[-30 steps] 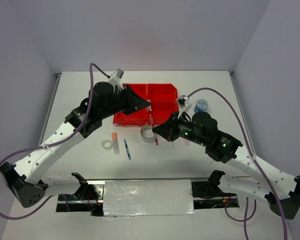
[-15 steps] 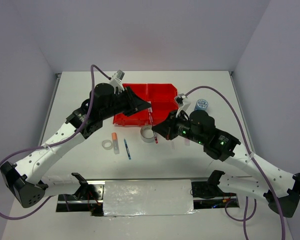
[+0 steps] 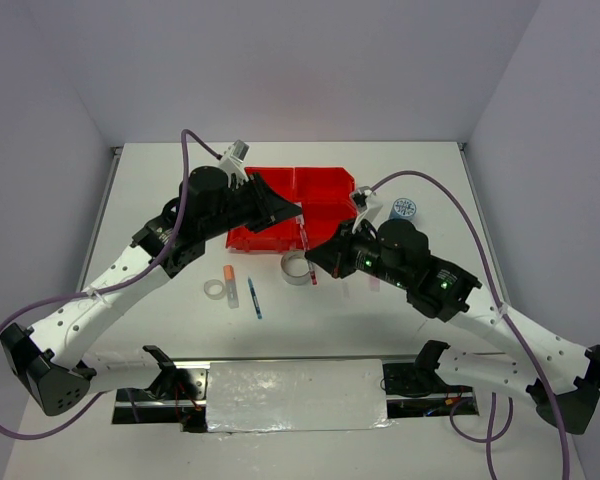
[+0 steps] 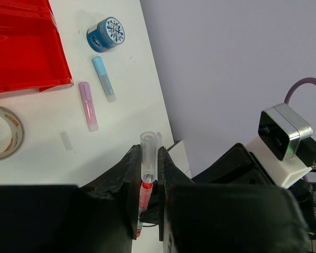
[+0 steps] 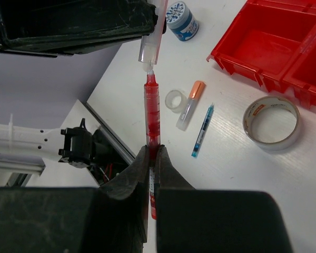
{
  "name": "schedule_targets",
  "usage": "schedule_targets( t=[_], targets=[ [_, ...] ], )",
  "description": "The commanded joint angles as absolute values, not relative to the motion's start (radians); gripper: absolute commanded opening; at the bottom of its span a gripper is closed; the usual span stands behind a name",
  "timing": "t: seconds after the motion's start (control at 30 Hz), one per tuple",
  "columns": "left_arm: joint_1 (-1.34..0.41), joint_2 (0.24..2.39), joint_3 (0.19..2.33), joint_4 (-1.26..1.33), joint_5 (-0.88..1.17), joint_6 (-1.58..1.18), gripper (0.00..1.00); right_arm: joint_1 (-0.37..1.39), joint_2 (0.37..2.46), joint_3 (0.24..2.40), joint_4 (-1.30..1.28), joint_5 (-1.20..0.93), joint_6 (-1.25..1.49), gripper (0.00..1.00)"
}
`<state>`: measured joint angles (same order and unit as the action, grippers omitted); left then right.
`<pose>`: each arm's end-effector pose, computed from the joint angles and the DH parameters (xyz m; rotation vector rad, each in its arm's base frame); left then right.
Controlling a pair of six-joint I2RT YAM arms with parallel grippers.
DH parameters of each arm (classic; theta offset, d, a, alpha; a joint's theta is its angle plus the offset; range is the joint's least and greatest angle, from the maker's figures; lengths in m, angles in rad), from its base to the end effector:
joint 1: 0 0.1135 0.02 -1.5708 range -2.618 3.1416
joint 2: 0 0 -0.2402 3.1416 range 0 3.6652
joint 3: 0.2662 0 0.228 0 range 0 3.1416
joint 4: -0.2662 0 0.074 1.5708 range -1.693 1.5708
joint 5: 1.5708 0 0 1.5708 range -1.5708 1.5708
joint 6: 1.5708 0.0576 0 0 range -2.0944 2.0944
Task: Sort the stationery into containers
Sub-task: Close the pen cap on the pen.
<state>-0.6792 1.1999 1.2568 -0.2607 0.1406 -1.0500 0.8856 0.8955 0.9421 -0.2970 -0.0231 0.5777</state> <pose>0.2108 -0.1806 0.3832 -0.2542 1.9739 -1.3220 0.1346 0.1667 0.3385 -0.3167 1.9269 1.0297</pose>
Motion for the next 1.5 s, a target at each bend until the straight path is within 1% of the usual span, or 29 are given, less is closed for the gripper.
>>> schedule_targets(
  t=[0.0,0.6,0.7,0.87,1.1,1.47],
  targets=[
    [-0.678,1.169,1.287,-0.215,0.15,-1.043,0.06,0.882,0.902,0.999,-0.298,-0.002,0.56,0.0],
    [-0.68,1.167,1.252,-0.19,0.176,-1.061,0.05,0.874,0.959,1.061,-0.279,-0.002,0.569,0.0],
    [-0.68,1.161,1.247,-0.187,0.175,-1.055,0.05,0.864,0.969,1.069,-0.278,0.028,0.574,0.0],
    [-0.68,1.152,1.235,-0.198,0.184,-1.025,0.04,0.827,0.991,1.123,-0.275,0.023,0.563,0.0],
    [-0.68,1.144,1.204,-0.21,0.206,-0.993,0.04,0.819,1.032,1.196,-0.282,0.006,0.54,0.0],
    [-0.68,1.16,1.256,-0.262,0.227,-0.956,0.04,0.81,1.042,1.2,-0.304,0.04,0.503,0.0]
  ],
)
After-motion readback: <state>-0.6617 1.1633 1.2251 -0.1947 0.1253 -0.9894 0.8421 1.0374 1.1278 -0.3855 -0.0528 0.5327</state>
